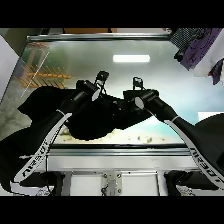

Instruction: Fold the clothes and pants, and hang the long-sleeved shirts on hangers.

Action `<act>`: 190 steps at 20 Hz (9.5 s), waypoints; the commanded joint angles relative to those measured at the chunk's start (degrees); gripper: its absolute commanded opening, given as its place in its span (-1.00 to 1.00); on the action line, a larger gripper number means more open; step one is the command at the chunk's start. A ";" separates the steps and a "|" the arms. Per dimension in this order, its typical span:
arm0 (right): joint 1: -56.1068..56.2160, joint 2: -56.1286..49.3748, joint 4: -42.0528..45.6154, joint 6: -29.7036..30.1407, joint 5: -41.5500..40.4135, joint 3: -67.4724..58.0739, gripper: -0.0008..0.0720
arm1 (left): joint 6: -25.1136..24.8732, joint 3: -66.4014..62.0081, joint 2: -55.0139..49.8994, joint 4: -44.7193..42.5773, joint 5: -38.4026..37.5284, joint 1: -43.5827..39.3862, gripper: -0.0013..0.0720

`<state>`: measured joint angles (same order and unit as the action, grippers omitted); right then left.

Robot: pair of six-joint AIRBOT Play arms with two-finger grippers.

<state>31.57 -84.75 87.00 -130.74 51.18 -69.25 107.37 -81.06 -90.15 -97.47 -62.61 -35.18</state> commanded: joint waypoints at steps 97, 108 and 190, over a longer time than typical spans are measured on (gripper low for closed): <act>-3.85 26.21 23.43 33.20 48.63 -46.80 -0.93 | -1.95 -26.27 32.35 14.62 -0.02 -9.22 -0.92; -3.87 30.62 9.92 24.04 27.36 -52.04 -0.93 | -4.81 -35.78 29.79 8.66 13.25 -14.62 -0.92; -3.87 15.41 11.30 14.53 38.71 -11.30 -0.93 | -36.04 -35.12 -36.59 -10.82 11.34 58.01 0.89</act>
<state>27.68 -69.30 98.32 -116.18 89.86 -80.58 71.50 -116.16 -126.21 -108.66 -52.47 22.92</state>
